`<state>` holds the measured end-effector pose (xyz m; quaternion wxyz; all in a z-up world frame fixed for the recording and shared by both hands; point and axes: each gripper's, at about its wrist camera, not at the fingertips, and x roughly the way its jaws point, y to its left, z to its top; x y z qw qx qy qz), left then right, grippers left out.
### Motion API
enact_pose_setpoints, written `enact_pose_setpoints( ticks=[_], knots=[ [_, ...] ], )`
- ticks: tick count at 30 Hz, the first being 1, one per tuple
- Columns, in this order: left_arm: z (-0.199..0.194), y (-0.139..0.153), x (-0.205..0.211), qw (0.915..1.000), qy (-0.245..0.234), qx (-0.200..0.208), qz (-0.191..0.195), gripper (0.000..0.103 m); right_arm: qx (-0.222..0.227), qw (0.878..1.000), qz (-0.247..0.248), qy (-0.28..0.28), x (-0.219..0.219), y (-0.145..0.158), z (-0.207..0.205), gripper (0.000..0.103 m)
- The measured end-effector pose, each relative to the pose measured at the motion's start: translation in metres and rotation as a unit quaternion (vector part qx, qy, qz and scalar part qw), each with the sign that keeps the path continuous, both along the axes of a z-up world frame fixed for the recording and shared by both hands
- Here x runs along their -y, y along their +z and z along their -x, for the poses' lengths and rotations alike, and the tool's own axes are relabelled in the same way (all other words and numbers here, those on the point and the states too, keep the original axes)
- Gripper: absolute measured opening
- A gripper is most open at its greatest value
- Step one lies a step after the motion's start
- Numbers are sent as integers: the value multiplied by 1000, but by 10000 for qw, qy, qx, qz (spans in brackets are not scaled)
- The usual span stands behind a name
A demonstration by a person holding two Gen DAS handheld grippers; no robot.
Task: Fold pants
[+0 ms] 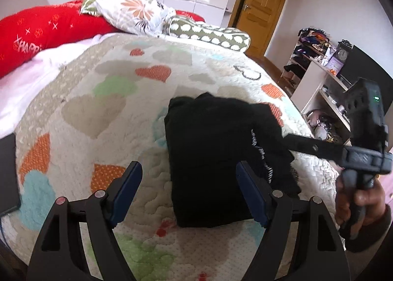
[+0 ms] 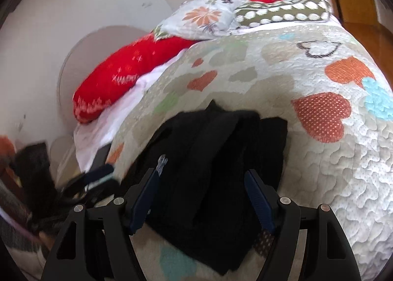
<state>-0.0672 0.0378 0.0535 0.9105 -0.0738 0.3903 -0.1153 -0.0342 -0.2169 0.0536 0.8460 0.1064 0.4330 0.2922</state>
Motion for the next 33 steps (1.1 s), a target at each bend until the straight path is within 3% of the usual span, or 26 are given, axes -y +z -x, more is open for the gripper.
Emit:
enact_pose_setpoints(
  ticks=[2,5,7,10,16,19,20,21,27,28,29,30,31,33],
  knots=[
    [-5,-6,7,10000,-66,-52,-1,79,-115,9998,9,183,-8,-9,-2,69],
    [-7,-8,15,9998,-149,-114,-86,79,-307,9991,98,261,-18,-26,-9,17],
    [2,2,14,9998,-198,-18,-63,79,-93,9996,-28,249,-13,-19,-5,11],
    [3,11,10,9997,-146,185,11,80,393,9988,29,303,1,3,11,10],
    [-17,-13,28,9994,-295,-147,-95,83,-27,9992,396,48,9,-27,4,13],
    [-20,-23,33,9989,-364,-272,-131,83,121,9997,112,-186,18,-16,6,29],
    [-20,-24,33,9989,-363,-275,-136,83,198,9991,82,-361,25,-12,5,47],
    [-20,-25,33,9989,-365,-284,-117,83,250,9985,61,-474,28,-9,3,56],
    [-20,-27,34,9989,-337,-297,-112,83,-87,9991,114,-401,19,-30,-27,58],
    [-20,-27,34,9989,-331,-305,-127,83,-131,9990,79,-412,17,-34,-30,58],
    [-19,-28,34,9989,-330,-314,-125,83,-164,9990,-27,-422,16,-38,-33,51],
    [-19,-27,34,9989,-331,-324,-119,83,-180,9990,-163,-379,17,-39,-34,27],
    [-19,-26,35,9988,-326,-330,-147,83,-218,9987,-358,-277,17,-36,-33,17],
    [-17,-21,37,9988,-338,-283,-210,83,-22,9991,-350,-243,15,-24,-26,11]
  ],
)
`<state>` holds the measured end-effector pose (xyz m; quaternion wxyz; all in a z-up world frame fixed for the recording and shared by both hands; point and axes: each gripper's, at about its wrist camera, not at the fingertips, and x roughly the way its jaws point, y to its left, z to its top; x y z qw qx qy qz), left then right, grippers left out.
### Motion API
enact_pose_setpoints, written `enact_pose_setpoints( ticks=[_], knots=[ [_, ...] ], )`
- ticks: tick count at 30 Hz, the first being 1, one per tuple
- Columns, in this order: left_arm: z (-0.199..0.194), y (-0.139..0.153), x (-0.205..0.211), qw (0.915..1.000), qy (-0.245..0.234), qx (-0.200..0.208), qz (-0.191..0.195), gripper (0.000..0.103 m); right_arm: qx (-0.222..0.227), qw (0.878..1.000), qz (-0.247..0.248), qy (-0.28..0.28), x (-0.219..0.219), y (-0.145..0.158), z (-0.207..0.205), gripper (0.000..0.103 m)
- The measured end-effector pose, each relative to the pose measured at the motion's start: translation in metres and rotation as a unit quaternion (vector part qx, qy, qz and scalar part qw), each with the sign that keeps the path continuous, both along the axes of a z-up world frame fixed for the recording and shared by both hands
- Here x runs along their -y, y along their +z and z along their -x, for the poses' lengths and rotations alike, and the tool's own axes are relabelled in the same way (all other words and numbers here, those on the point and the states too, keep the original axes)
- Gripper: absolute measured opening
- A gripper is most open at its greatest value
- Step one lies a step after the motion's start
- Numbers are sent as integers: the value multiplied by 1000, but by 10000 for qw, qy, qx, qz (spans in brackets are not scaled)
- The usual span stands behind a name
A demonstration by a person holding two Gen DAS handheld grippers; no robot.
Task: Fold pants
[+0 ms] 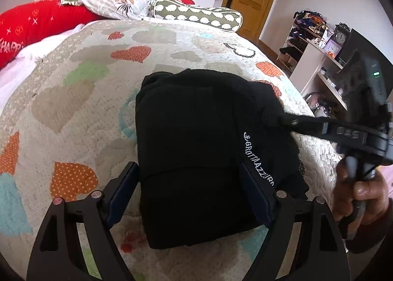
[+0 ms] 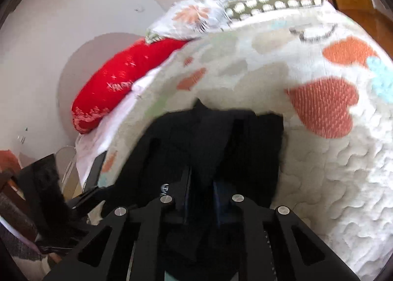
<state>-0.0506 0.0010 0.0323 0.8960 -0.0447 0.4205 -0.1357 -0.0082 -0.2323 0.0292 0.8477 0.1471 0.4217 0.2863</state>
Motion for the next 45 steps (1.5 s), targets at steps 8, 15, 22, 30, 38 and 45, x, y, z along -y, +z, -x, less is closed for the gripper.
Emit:
enact_pose_setpoints(
  ticks=[8,15,22,30,38,45],
  knots=[
    [3,5,13,9998,-31,140,-101,84,143,9992,348,-160,19,12,26,9],
    [-2,-3,12,9999,75,-40,-133,84,-107,9984,427,-356,21,-7,16,27],
    [4,16,9,9993,110,191,-294,84,322,9971,439,-539,29,31,25,38],
    [-17,30,-2,9981,287,379,-391,84,307,9936,780,-758,18,26,-3,46],
    [-55,15,-5,9982,462,109,-376,84,88,9948,675,-754,18,5,-29,28],
    [-63,2,-3,9986,436,-77,-274,84,68,9947,689,-756,28,4,-32,20]
  ],
)
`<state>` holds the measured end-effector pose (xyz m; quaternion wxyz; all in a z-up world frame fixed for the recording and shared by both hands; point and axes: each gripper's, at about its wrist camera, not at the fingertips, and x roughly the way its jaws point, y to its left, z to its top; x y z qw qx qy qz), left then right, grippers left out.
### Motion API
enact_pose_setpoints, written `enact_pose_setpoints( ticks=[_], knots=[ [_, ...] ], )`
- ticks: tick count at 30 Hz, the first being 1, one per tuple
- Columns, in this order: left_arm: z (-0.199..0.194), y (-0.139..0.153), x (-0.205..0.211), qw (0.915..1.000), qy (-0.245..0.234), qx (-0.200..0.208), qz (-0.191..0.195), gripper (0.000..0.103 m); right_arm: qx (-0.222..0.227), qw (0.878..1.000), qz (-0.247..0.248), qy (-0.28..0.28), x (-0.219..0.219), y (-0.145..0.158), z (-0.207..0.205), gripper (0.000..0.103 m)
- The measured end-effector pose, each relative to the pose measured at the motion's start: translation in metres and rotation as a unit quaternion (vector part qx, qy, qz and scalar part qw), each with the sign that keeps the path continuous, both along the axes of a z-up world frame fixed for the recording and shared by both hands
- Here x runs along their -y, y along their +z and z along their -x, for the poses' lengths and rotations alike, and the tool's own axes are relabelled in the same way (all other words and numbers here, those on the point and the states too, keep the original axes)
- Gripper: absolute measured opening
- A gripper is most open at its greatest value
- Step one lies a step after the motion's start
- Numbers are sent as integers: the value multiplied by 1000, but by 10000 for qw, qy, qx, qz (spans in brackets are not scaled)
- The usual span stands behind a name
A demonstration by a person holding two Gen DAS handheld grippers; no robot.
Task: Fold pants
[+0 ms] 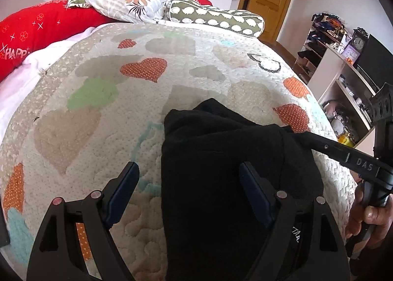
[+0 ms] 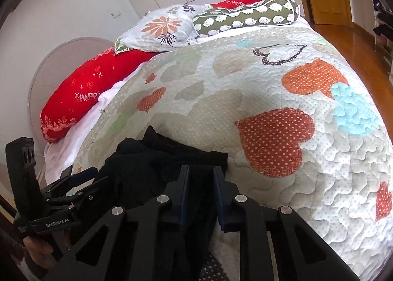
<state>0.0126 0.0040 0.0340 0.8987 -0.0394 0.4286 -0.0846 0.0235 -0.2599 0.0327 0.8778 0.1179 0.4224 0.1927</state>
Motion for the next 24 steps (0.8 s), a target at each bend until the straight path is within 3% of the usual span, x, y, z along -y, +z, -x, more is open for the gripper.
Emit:
enact_pose_setpoints(
  ticks=[2,3,4,8,9,11,13,14,16,19,22,23,24],
  knots=[
    [1,0,0,10000,-17,12,7,84,7,9997,-194,-152,7,2,3,28],
    [1,-1,0,10000,-16,7,20,84,-8,9995,-242,-216,9,2,3,44],
    [2,-2,-1,10000,-11,-4,47,84,-18,9993,-261,-253,11,3,3,49],
    [5,-6,1,9999,8,-14,156,84,40,9999,-92,-105,4,9,-4,51],
    [5,-7,1,9998,-1,-27,200,84,-15,10000,-26,-10,-2,7,-8,58],
    [7,-12,3,9996,-53,-82,254,84,-239,9996,103,114,-9,-2,-15,61],
    [9,-16,4,9996,-68,-81,245,85,-262,9994,39,237,-12,-7,-16,47],
    [10,-18,3,9996,-58,-73,283,85,-243,9991,-44,355,-14,-7,-13,29],
    [11,-18,1,9992,-37,-100,380,85,-44,9992,78,393,-14,-1,-7,17],
    [11,-20,1,9988,-29,-91,481,85,100,9991,208,342,-7,4,2,15],
    [13,-23,3,9987,-31,-72,499,85,-142,9992,298,244,-3,-12,-2,15],
    [14,-23,3,9987,-37,-65,502,85,-167,9992,263,238,-2,-13,-2,17],
    [14,-23,3,9987,-45,-73,507,85,-154,9994,206,217,-1,-8,-3,25]
  ],
)
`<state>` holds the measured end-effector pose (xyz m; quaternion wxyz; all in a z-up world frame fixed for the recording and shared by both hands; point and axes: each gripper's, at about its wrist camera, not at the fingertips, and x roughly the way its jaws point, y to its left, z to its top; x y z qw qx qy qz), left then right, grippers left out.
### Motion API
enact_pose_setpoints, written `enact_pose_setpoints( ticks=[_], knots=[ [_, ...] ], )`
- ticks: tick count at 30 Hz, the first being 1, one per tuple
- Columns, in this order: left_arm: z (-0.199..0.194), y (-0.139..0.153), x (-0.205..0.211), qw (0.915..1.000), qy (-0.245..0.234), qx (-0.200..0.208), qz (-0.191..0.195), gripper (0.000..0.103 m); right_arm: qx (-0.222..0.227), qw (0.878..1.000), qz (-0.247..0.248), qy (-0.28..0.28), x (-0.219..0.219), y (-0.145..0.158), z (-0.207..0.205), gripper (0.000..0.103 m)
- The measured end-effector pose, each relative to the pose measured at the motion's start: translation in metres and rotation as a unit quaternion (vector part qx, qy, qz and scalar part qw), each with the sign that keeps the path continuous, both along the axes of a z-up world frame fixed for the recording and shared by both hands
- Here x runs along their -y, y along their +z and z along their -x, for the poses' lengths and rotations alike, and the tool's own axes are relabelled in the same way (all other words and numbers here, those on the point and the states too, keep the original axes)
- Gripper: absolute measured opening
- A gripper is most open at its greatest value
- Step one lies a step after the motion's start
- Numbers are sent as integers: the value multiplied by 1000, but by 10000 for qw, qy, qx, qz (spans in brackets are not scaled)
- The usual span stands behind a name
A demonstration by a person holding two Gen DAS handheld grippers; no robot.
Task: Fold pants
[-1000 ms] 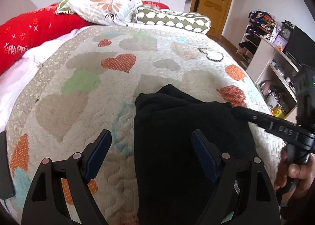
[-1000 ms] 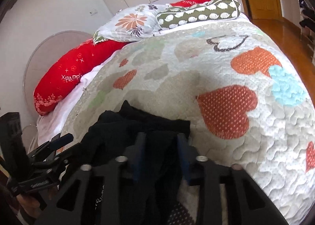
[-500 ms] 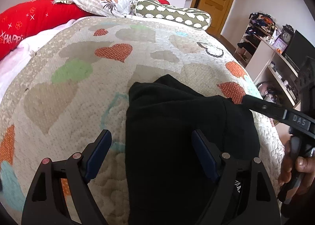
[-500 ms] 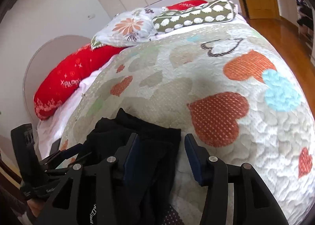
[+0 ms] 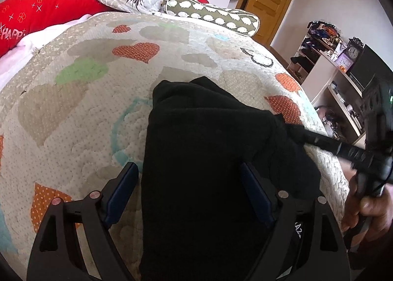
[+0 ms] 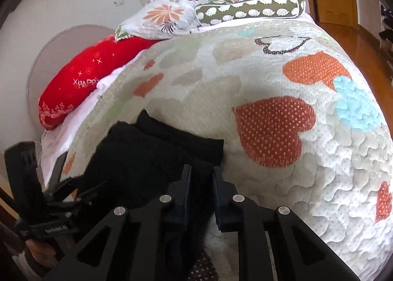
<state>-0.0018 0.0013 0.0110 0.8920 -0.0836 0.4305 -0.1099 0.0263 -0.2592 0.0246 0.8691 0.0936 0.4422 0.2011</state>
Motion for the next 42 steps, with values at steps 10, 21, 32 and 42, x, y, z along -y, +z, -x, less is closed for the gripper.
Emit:
enact_pose_setpoints(
  ticks=[10,21,32,42],
  knots=[
    [2,-2,-2,9998,125,-72,114,87,365,9885,232,1449,-96,33,-46,38],
    [0,-7,-5,9996,157,-119,208,91,31,9687,1041,2253,-154,-3,-65,9],
    [1,-7,-2,9998,124,-91,90,92,241,9850,1014,1372,-134,0,-77,5],
    [13,7,-8,9998,71,-182,-43,92,391,9941,576,835,-62,34,-8,53]
  ],
)
